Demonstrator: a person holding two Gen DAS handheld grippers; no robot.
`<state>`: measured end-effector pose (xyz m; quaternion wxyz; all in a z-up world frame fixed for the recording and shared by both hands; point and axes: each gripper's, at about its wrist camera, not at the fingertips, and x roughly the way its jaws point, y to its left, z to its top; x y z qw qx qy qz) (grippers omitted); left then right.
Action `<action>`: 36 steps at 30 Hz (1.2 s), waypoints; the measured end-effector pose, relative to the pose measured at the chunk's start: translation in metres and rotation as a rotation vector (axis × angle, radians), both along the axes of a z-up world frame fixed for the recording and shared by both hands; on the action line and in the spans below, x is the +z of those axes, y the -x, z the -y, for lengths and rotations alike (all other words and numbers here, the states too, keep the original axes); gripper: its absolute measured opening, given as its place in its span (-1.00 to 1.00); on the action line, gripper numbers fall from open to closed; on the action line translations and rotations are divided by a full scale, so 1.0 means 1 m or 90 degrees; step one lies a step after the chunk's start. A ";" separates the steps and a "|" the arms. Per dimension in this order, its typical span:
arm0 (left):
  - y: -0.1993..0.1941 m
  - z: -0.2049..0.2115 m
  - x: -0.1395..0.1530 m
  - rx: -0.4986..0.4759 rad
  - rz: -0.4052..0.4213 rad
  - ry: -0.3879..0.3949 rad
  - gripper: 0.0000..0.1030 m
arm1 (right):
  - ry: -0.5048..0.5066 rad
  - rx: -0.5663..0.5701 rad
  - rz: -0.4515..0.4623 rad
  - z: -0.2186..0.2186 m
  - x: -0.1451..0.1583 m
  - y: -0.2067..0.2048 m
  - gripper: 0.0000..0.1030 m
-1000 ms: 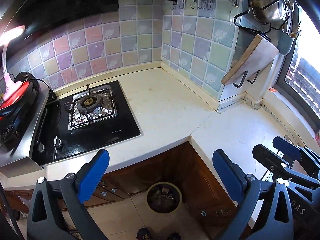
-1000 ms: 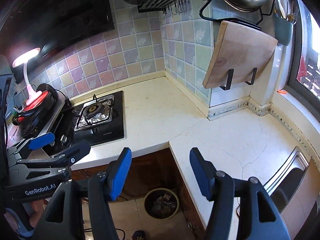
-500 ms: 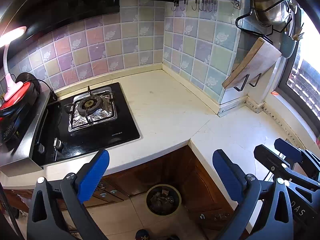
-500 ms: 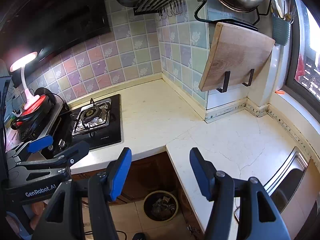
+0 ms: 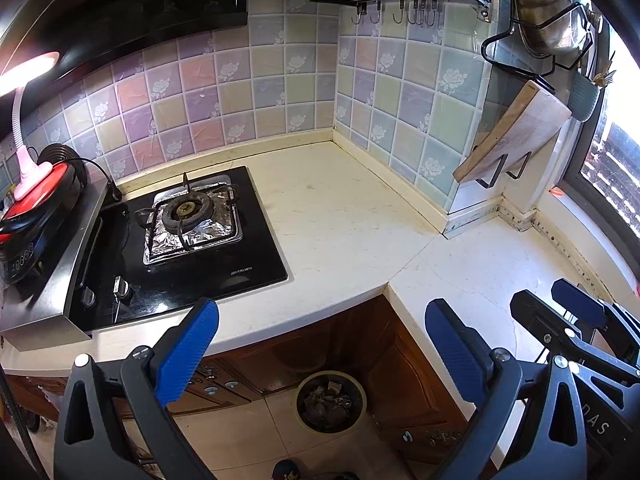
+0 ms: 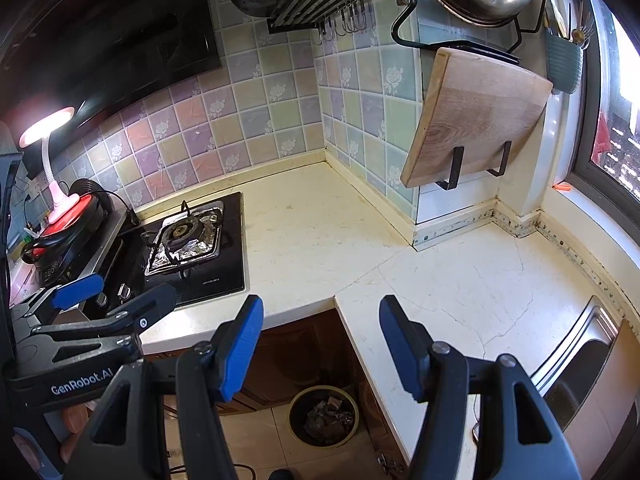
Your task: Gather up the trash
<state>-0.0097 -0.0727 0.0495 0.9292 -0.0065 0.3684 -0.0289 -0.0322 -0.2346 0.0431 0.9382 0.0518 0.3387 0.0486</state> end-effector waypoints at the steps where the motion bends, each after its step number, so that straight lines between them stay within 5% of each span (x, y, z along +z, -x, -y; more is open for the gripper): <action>1: 0.000 0.000 0.000 0.000 -0.001 0.000 0.98 | 0.000 0.000 0.000 0.000 0.000 0.000 0.18; 36: -0.005 0.006 -0.005 -0.001 -0.014 -0.006 0.97 | -0.005 -0.008 -0.008 -0.002 -0.005 0.002 0.18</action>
